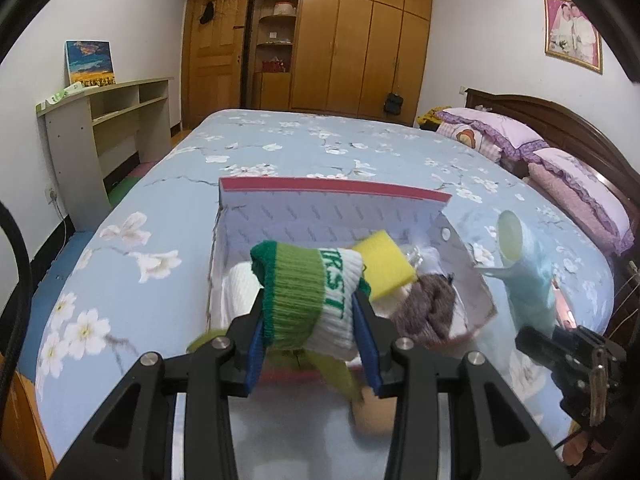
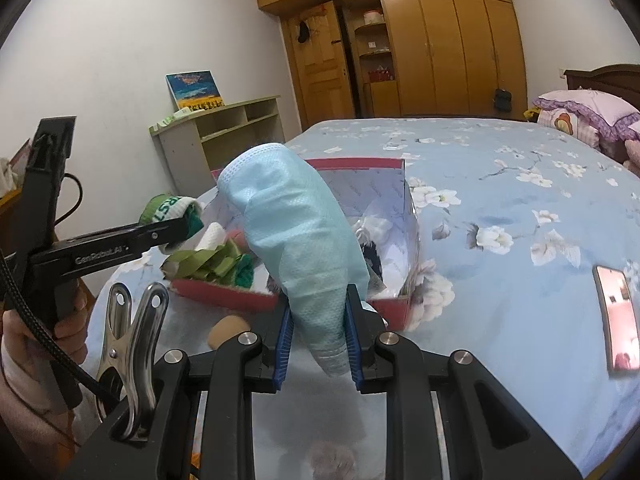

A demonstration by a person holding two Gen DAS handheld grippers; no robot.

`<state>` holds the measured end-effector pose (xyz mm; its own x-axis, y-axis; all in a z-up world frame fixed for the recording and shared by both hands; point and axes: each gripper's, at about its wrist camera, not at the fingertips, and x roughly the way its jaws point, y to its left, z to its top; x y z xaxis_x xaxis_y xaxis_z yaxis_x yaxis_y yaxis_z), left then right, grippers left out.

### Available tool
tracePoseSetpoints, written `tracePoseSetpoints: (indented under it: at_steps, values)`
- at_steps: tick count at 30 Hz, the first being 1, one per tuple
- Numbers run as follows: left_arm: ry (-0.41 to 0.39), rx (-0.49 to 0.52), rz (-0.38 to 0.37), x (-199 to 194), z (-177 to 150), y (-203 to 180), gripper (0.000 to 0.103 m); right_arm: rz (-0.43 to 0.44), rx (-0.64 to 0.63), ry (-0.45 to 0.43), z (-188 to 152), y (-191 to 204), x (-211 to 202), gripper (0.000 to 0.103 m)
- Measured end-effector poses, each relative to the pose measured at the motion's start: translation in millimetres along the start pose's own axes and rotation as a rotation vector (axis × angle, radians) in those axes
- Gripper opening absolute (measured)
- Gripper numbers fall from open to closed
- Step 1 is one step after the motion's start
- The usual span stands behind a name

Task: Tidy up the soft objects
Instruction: 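Carry the knit sock and the blue pouch over the pink box with both tools, then open the left tool to drop the knit sock into the box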

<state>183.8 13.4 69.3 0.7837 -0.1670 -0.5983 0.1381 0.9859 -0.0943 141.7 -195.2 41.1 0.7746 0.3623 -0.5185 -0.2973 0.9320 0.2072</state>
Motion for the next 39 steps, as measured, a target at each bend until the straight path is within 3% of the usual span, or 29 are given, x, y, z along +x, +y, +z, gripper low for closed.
tracePoseSetpoints:
  at_steps: [11,24,34,36,39]
  values:
    - [0.038,0.021,0.036,61.7,26.8,7.6,0.041,-0.025,-0.021,0.027,29.1,-4.3,41.9,0.024]
    - [0.085,-0.001,0.066,111.6,31.3,15.1,0.042,-0.075,-0.006,0.049,45.7,-12.5,90.2,0.024]
    - [0.115,0.028,0.111,128.9,23.0,14.6,0.051,-0.117,0.009,0.046,43.2,-22.6,111.6,0.025]
    - [0.113,0.035,0.108,129.1,23.6,13.3,0.058,-0.121,0.007,0.045,43.5,-23.2,113.4,0.027]
    - [0.112,0.042,0.117,128.7,23.3,12.3,0.059,-0.134,-0.002,0.036,45.2,-22.8,115.2,0.034]
